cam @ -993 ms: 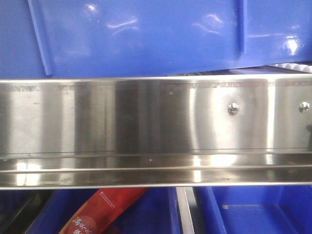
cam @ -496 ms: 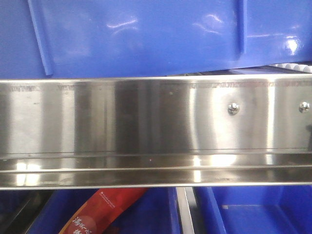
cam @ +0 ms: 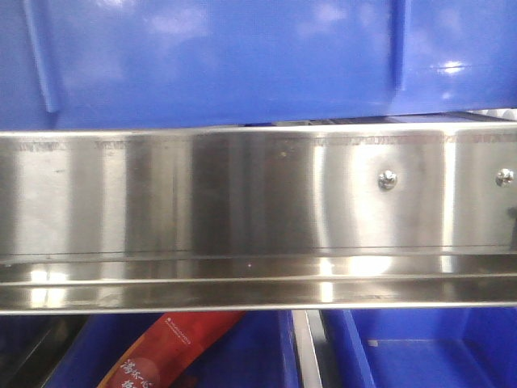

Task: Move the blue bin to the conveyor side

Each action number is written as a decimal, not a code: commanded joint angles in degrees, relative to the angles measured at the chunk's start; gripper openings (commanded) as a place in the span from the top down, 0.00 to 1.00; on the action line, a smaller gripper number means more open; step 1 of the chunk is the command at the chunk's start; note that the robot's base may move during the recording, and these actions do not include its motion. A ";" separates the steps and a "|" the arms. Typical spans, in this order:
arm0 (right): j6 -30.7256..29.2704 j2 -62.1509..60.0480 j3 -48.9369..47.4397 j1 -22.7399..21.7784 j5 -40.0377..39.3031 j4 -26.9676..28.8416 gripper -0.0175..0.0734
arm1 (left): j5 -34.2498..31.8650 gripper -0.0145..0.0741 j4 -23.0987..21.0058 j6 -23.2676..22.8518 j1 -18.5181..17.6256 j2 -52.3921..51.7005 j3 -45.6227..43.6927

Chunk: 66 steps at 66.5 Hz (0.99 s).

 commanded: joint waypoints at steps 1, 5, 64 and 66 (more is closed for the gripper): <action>0.16 -3.62 -1.87 0.01 -3.22 -1.05 0.90 | -2.69 0.86 -1.61 -0.27 -0.06 -3.68 -0.82; 0.59 -4.34 -1.87 0.01 -3.22 -1.71 0.90 | -2.69 0.86 -1.61 -0.32 -0.06 -4.80 -0.82; 3.57 -18.66 3.00 0.01 -3.22 -0.71 0.90 | 4.40 0.86 -1.61 -0.45 -0.06 -15.94 -0.82; 3.57 -19.21 3.51 0.01 -3.22 -1.12 0.90 | 4.40 0.86 -1.61 -0.45 -0.06 -16.34 -0.82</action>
